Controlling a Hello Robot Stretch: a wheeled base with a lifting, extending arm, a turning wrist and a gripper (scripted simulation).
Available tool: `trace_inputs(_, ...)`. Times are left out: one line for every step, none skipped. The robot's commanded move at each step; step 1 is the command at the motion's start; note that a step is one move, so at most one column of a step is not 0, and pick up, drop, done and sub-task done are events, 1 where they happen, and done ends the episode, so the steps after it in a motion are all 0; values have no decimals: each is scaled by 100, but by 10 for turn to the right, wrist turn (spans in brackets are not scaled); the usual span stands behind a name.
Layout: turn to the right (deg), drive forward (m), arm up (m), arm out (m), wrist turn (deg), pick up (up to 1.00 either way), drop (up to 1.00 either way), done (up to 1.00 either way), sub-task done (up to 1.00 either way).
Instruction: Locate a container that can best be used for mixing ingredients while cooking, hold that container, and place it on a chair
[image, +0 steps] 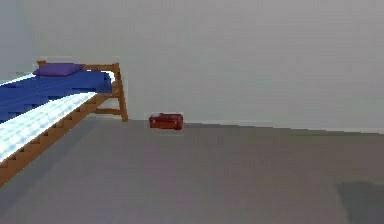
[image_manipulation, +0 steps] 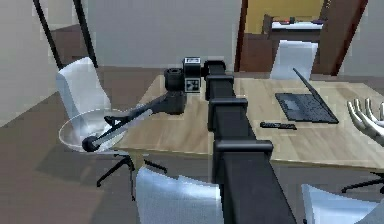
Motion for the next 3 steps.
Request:
trace_inputs(0,0,0,0,450,0,0,0,0)
trace_inputs(0,0,0,0,450,0,0,0,0)
trace_inputs(0,0,0,0,120,0,0,0,0)
